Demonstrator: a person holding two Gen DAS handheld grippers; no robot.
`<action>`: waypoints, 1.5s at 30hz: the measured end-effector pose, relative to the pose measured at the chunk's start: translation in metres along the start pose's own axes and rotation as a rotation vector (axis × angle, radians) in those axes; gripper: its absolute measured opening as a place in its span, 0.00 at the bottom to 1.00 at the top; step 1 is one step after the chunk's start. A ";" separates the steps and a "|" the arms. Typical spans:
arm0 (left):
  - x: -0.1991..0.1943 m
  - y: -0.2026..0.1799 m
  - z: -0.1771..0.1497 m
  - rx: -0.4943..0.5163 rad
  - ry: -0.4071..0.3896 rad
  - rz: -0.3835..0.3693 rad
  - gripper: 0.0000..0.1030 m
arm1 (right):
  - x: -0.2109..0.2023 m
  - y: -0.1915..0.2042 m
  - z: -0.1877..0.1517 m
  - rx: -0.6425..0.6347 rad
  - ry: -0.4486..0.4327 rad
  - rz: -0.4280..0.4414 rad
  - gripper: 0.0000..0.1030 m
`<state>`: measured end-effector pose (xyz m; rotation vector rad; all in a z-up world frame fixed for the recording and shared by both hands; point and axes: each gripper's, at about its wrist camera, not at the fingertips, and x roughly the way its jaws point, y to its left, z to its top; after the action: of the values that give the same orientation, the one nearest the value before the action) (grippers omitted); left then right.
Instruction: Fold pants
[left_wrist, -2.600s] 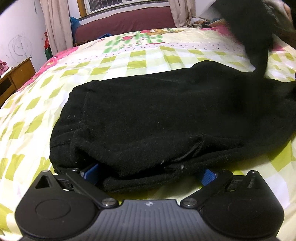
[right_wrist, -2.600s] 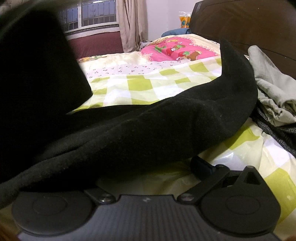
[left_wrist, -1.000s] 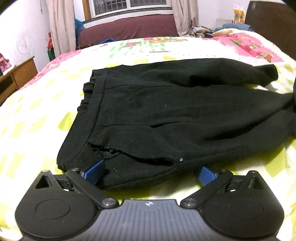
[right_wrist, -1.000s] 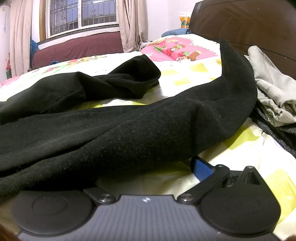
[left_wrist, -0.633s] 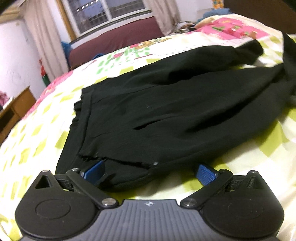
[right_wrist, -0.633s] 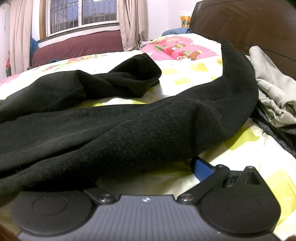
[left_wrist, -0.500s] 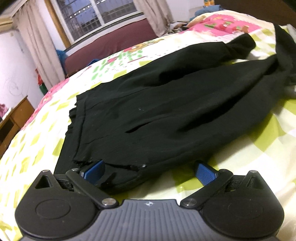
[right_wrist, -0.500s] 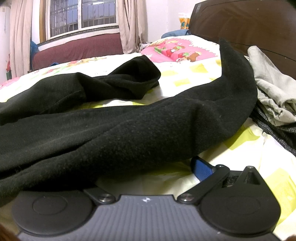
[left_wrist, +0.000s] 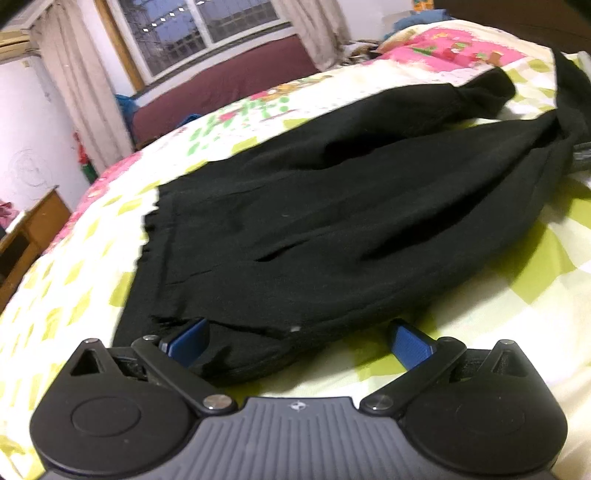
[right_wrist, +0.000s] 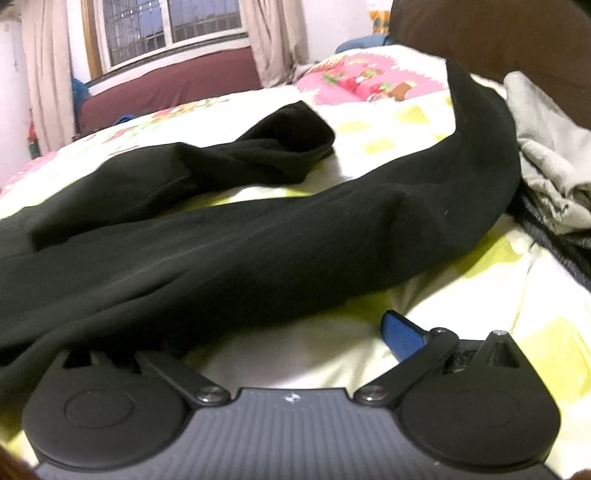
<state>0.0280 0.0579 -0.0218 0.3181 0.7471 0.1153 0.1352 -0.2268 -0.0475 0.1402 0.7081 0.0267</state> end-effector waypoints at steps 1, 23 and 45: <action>-0.002 0.003 0.000 -0.010 -0.001 0.018 1.00 | -0.008 0.002 -0.001 0.013 0.017 0.029 0.99; 0.027 0.137 -0.016 -0.526 0.111 -0.107 0.93 | -0.053 0.059 -0.019 -0.017 0.097 0.281 0.99; 0.032 0.162 -0.027 -0.638 0.077 -0.139 0.47 | -0.010 0.055 -0.002 0.251 0.166 0.340 0.97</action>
<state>0.0343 0.2246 -0.0089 -0.3466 0.7669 0.2269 0.1281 -0.1730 -0.0350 0.5023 0.8454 0.2776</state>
